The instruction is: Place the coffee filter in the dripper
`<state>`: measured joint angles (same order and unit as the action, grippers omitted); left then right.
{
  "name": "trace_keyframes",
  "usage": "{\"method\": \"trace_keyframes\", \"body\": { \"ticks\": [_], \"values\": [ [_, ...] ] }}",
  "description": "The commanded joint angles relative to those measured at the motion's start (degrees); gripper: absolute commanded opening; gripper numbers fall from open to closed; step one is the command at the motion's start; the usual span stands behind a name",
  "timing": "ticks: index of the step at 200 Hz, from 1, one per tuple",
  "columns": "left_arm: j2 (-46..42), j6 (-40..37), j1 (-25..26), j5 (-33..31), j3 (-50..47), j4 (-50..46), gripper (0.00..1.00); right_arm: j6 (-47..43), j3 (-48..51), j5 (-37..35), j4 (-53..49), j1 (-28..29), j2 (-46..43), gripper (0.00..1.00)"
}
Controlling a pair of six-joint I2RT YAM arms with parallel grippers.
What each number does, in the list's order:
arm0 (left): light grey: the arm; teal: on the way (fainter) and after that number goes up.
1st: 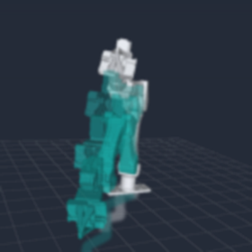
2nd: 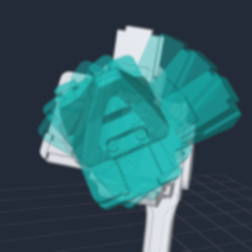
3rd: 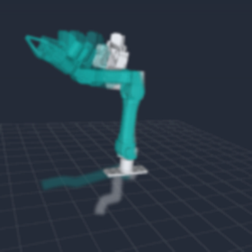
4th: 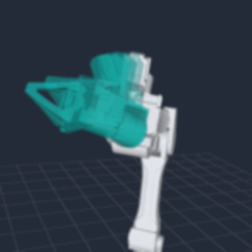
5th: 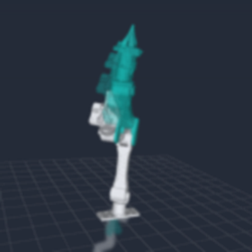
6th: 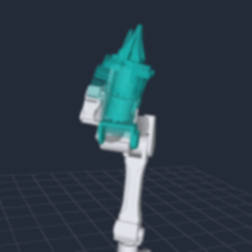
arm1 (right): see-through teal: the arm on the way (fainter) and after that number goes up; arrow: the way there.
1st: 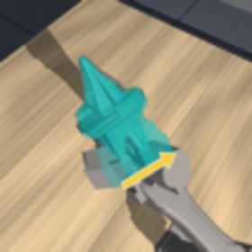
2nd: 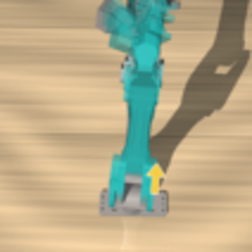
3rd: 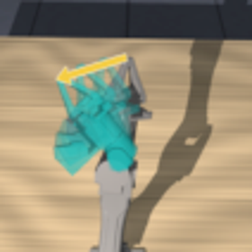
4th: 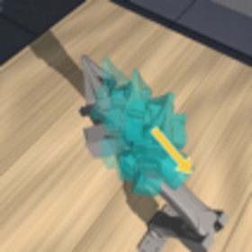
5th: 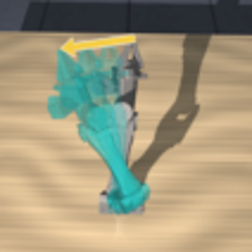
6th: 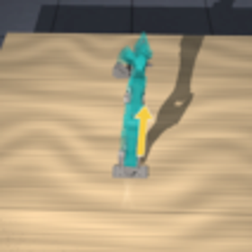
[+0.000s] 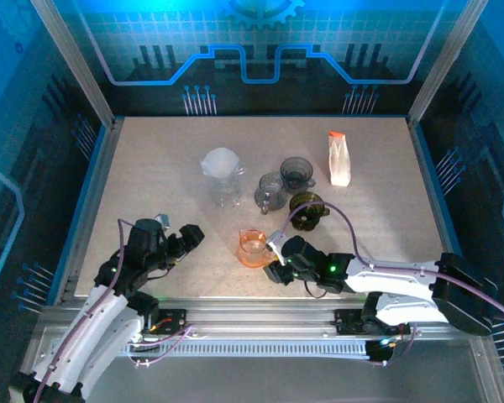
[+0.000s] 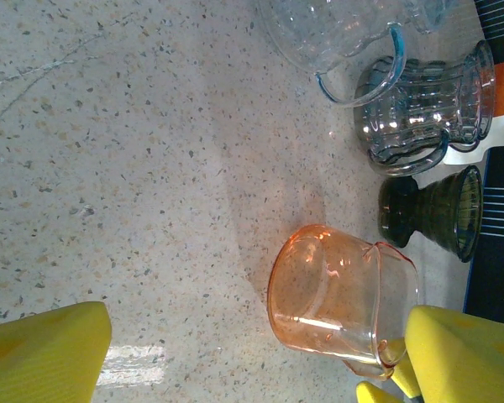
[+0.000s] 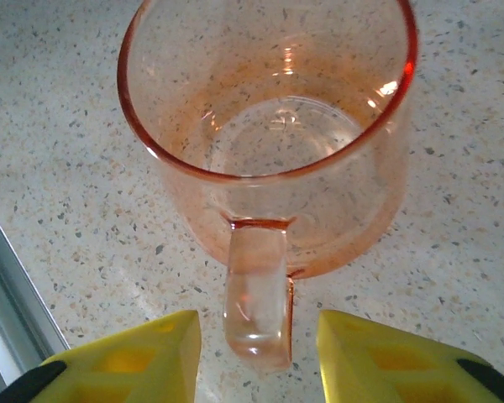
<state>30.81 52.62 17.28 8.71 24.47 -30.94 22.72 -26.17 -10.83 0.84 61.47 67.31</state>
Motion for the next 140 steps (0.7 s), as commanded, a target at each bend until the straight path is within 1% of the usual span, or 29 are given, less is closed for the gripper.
{"method": "trace_keyframes", "body": {
  "ticks": [1, 12, 36, 47, 60, 74, 89, 93, 123, 140],
  "values": [
    [0.0, 0.5, -0.6, 1.2, -0.2, 0.4, 0.94, 2.5, -0.3, -5.2, -4.8, 0.9, -4.7, 0.5],
    [0.0, 0.3, -0.6, 1.3, -0.1, 0.6, 0.99, 3.8, -0.6, -7.4, -6.9, 0.8, -7.1, 0.55],
    [0.1, -0.4, -0.6, 1.6, 0.2, 1.8, 0.99, 5.3, -3.4, -11.1, -11.5, -0.1, -11.7, 0.63],
    [0.2, -0.6, -0.6, 1.6, 0.5, 2.2, 0.99, 5.8, -6.9, -12.4, -16.2, -2.4, -12.4, 0.63],
    [0.8, -0.8, -0.6, 1.4, 0.7, 2.6, 0.99, 5.6, -11.7, -10.9, -21.2, -6.4, -11.6, 0.63],
    [1.8, -1.3, -0.6, 1.7, 1.1, 3.4, 0.99, 5.6, -18.3, -8.1, -26.9, -11.6, -9.1, 0.63],
    [3.3, -1.8, -0.6, 1.9, 1.7, 3.4, 0.99, 3.6, -23.7, -3.7, -30.5, -16.1, -6.1, 0.63],
    [3.7, -1.9, -0.6, 2.0, 1.8, 3.4, 0.99, 3.2, -26.6, -2.7, -32.2, -17.4, -4.6, 0.63],
    [4.1, -2.5, -0.5, 2.8, 1.5, 3.9, 0.99, 1.7, -36.5, -1.1, -41.0, -23.8, 4.2, 0.6],
    [4.0, -2.8, -0.6, 3.0, 1.6, 3.6, 0.99, 0.8, -38.2, -0.6, -43.0, -26.6, 7.5, 0.6]
  ]
}}
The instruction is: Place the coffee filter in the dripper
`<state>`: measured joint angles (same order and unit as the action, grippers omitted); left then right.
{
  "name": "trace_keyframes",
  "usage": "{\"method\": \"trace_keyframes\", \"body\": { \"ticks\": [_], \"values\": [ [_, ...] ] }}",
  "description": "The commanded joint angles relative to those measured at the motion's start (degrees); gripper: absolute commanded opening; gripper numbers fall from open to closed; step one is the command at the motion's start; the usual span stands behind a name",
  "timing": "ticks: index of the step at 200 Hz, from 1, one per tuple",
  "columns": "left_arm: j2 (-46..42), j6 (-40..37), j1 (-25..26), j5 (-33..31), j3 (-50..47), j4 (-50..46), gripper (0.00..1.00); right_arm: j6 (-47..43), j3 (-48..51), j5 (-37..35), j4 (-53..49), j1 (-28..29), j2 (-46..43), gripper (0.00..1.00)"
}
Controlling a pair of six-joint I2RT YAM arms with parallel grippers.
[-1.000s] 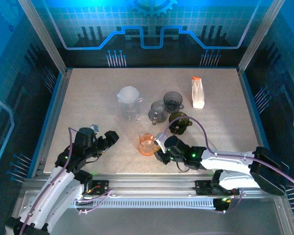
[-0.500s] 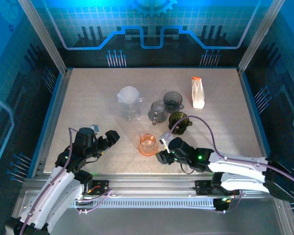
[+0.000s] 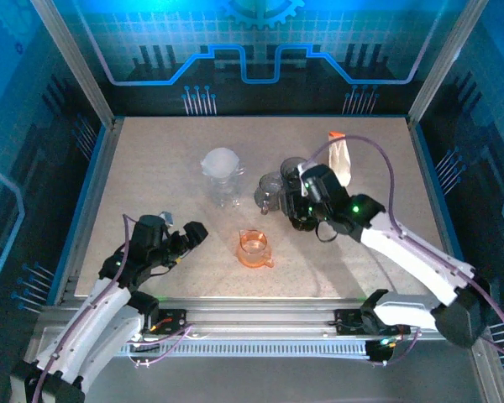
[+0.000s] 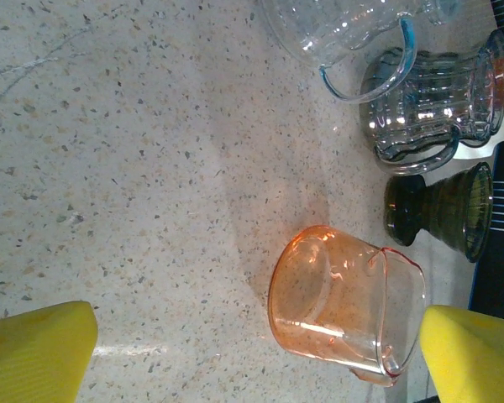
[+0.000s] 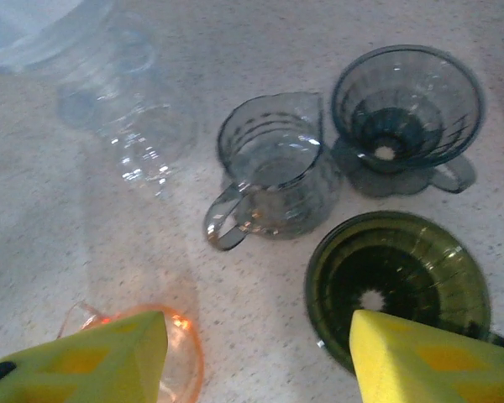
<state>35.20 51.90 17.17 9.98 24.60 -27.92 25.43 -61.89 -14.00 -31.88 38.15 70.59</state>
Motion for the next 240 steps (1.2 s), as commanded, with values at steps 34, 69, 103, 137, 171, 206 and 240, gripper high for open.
{"method": "trace_keyframes", "body": {
  "ticks": [34, 69, 103, 137, 171, 206, 240],
  "values": [
    [-0.4, -2.3, -0.6, 1.8, 0.8, 0.0, 0.99, -4.2, -1.5, 2.9, -8.4, -7.5, 7.1, 0.6],
    [-0.6, -2.3, -0.6, 2.0, 0.2, 0.0, 0.99, -4.4, 1.6, 4.0, -5.5, -14.0, 6.9, 0.61],
    [-0.6, -2.0, -0.9, 2.4, -0.4, 0.5, 0.99, -4.8, 5.1, 13.0, 0.5, -19.5, 7.4, 0.64],
    [-0.6, -1.9, -1.0, 2.6, -0.6, 0.7, 0.99, -6.0, 4.2, 13.2, 2.1, -22.2, 12.0, 0.62],
    [-0.7, -1.8, -1.0, 2.6, -0.7, 0.4, 0.99, -6.9, 2.6, 12.7, 3.1, -23.4, 16.8, 0.56],
    [-1.0, -1.7, -1.1, 2.7, -0.9, 0.5, 0.99, -7.8, 1.8, 12.2, 3.8, -23.8, 20.5, 0.48],
    [-1.0, -1.7, -1.2, 2.7, -1.2, 0.7, 0.99, -7.8, 2.2, 13.6, 4.8, -23.6, 21.2, 0.34]
  ]
}}
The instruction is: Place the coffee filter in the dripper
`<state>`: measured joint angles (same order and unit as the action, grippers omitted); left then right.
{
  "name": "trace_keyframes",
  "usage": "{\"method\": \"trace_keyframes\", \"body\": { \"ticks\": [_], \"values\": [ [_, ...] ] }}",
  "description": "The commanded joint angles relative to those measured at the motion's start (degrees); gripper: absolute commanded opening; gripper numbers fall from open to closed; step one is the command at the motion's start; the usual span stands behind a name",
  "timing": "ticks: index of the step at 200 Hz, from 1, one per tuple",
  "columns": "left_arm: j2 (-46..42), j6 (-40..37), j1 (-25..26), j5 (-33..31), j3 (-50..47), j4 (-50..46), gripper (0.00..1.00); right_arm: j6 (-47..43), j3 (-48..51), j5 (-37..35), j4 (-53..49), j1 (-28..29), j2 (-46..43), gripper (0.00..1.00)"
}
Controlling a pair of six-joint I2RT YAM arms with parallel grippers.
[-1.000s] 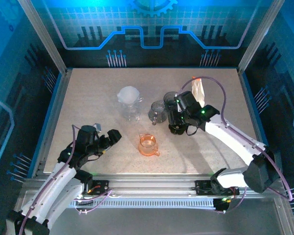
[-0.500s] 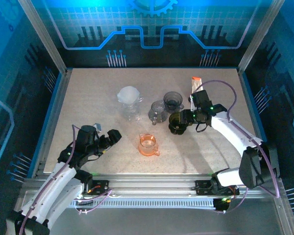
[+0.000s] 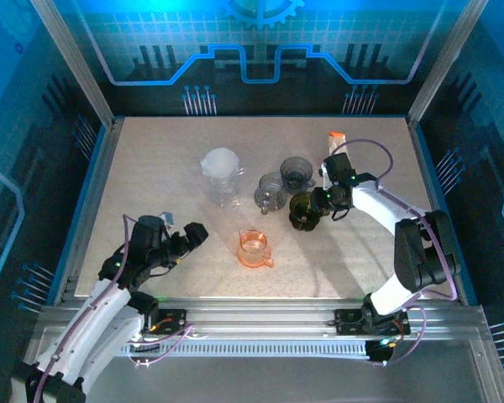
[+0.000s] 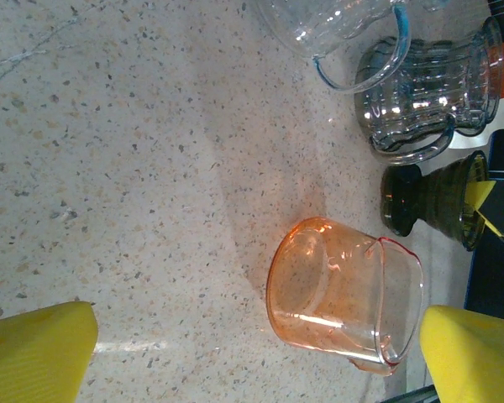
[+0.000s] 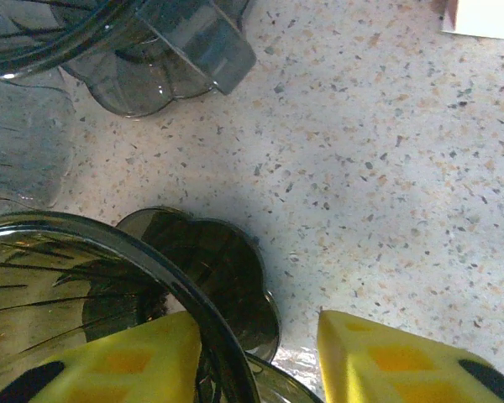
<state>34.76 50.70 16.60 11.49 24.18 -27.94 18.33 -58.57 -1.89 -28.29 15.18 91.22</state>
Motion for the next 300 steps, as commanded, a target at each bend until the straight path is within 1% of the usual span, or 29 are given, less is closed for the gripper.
{"method": "trace_keyframes", "body": {
  "ticks": [1, 9, 27, 69, 115, 133, 151, 187, 226, 270, 300],
  "values": [
    [-0.6, -0.5, -0.6, 1.2, -0.8, 0.7, 0.99, -0.7, -1.1, 1.5, 1.2, -0.6, 0.5, 0.33],
    [-0.5, -0.5, -0.6, 1.2, -0.8, 0.7, 0.99, -0.6, -1.2, 1.7, 0.9, -0.6, 0.5, 0.28],
    [-0.5, -0.5, -0.7, 1.3, -0.8, 0.9, 0.99, -0.4, -0.7, 1.9, 0.7, -0.4, -0.1, 0.2],
    [-0.5, -0.5, -0.8, 1.6, -0.9, 1.1, 0.99, 0.9, 2.0, 2.1, 0.2, 0.9, -5.3, 0.1],
    [-0.6, -0.8, -0.9, 1.8, -0.6, 1.0, 0.99, 0.8, 2.1, 1.7, -6.3, 4.0, -14.6, 0.08],
    [-0.6, -0.8, -0.9, 1.9, -0.6, 1.0, 0.99, 0.5, -0.1, 2.9, -11.0, 5.7, -17.6, 0.07],
    [-0.5, -0.8, -1.0, 1.9, -0.6, 1.0, 0.99, 0.4, -4.0, 4.6, -16.5, 9.2, -18.9, 0.07],
    [-0.5, -0.7, -1.0, 1.9, -0.7, 1.5, 0.99, 1.8, -12.7, 7.8, -24.3, 17.7, -16.7, 0.07],
    [-0.5, -0.7, -1.0, 2.0, -0.8, 1.4, 0.99, 2.7, -18.7, 9.6, -26.3, 25.1, -12.5, 0.07],
    [-0.5, -0.8, -1.1, 2.1, -0.8, 1.0, 0.99, 3.9, -19.5, 12.3, -22.2, 27.9, -7.5, 0.07],
    [-1.0, -0.8, -1.1, 2.0, -0.8, 0.4, 0.99, 3.4, -20.6, 12.3, -20.5, 29.0, -4.5, 0.07]
  ]
}}
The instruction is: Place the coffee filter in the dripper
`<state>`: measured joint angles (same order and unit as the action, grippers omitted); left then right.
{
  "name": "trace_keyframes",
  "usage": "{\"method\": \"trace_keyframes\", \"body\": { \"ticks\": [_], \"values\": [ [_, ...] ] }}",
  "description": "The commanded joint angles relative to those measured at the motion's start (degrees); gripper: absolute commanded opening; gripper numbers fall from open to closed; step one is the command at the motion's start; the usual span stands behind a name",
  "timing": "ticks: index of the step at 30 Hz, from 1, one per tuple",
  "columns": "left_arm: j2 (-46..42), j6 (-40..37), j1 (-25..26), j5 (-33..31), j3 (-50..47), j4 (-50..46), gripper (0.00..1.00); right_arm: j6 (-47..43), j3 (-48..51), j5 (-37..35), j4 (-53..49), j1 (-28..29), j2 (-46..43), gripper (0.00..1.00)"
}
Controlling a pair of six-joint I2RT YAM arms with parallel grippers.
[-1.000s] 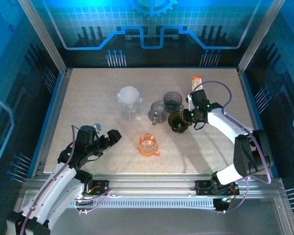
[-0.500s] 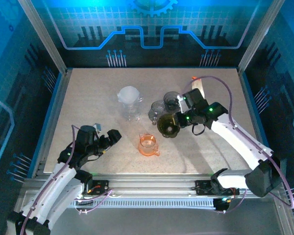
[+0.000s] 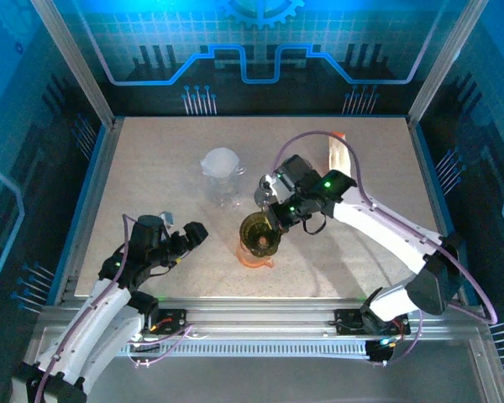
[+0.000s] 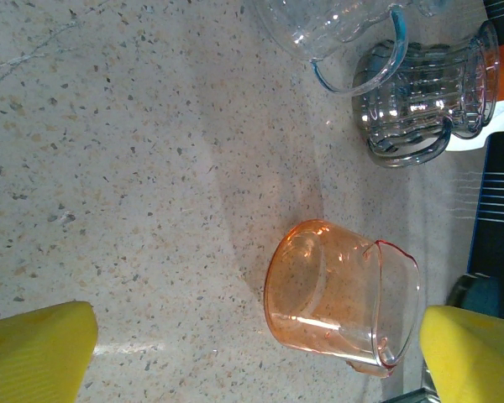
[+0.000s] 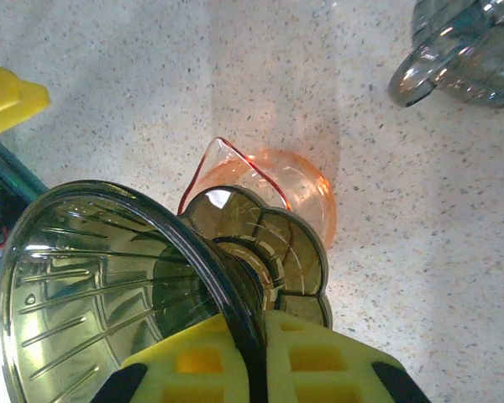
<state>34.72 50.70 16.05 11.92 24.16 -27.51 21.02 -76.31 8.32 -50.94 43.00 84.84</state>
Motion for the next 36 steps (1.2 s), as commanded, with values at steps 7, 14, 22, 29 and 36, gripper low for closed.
{"method": "trace_keyframes", "body": {
  "ticks": [7, 14, 22, 29, 36],
  "values": [
    [-1.2, -0.9, -0.6, 1.5, -0.8, -0.4, 0.99, 0.4, -2.9, 2.0, 3.6, 1.3, 3.6, 0.07],
    [-1.1, -1.1, -0.7, 1.5, -0.8, -0.2, 0.99, 0.1, -2.0, 1.4, 5.0, 1.2, 5.1, 0.07],
    [-1.1, -1.1, -0.7, 1.4, -0.9, -0.3, 0.99, 0.3, -1.1, 1.8, 5.5, 1.0, 5.6, 0.08],
    [-1.1, -1.1, -0.8, 1.5, -1.1, -0.3, 0.99, 0.7, -0.1, 1.5, 5.2, 0.8, 5.3, 0.11],
    [-1.2, -1.1, -0.8, 1.6, -1.2, -0.3, 0.99, 1.9, 2.1, 1.7, 5.9, 0.7, 4.2, 0.19]
  ]
}}
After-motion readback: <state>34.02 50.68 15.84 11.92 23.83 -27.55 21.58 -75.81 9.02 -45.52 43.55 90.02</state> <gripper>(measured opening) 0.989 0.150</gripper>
